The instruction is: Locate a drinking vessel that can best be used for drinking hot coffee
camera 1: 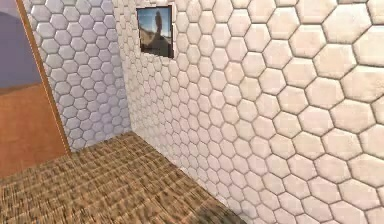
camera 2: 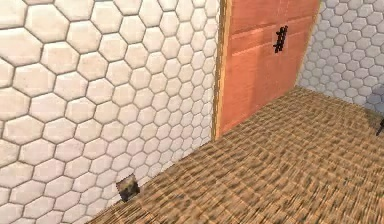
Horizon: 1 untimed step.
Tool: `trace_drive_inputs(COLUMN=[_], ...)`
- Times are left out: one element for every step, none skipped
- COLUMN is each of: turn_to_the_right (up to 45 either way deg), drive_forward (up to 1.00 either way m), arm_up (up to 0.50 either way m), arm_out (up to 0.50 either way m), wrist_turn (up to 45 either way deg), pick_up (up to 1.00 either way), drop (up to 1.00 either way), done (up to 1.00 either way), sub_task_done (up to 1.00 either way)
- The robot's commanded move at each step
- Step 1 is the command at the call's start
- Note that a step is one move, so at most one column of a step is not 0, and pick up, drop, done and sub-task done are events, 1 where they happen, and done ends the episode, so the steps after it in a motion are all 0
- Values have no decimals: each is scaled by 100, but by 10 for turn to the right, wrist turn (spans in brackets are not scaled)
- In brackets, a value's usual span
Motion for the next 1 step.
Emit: trace_drive_inputs(turn_to_the_right=[-420], drive_forward=[0], arm_up=[0], arm_out=[0], wrist_turn=[0], pick_up=[0], drop=[0], done=[0], sub_task_done=[0])
